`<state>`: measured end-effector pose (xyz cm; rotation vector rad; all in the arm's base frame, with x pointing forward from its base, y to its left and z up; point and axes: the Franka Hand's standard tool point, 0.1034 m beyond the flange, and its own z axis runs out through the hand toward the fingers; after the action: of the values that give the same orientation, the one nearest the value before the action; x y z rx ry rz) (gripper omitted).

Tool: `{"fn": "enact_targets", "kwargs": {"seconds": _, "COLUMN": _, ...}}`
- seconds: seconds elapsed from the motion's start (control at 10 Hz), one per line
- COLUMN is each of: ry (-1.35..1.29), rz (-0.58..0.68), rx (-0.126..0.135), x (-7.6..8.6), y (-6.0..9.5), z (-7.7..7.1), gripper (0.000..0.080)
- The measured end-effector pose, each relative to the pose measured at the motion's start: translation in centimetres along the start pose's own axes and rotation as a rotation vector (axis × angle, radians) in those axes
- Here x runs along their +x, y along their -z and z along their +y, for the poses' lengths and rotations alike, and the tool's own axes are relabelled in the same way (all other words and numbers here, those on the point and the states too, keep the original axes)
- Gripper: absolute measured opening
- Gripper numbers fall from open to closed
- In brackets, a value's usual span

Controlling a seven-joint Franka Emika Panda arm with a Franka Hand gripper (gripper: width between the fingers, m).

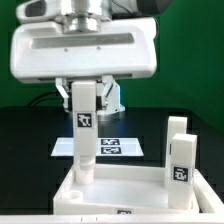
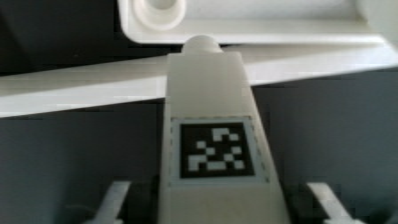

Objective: Assemble desk

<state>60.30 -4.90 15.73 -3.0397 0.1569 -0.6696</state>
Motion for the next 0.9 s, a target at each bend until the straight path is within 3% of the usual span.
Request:
{"fn": "enact_targets", "kwargs": {"seconds": 0.3, "ry": -0.002, "rz": 0.002, "rx": -0.003, "x": 0.0, "y": -0.1, "z": 0.2, "gripper": 0.0285}}
{"fn": "enact_targets", "kwargs": {"seconds": 0.9, "ry": -0.007, "rz": -0.036, "rx": -0.012, "x": -0.8, "y": -2.9, "z": 1.1, "gripper": 0.0285}}
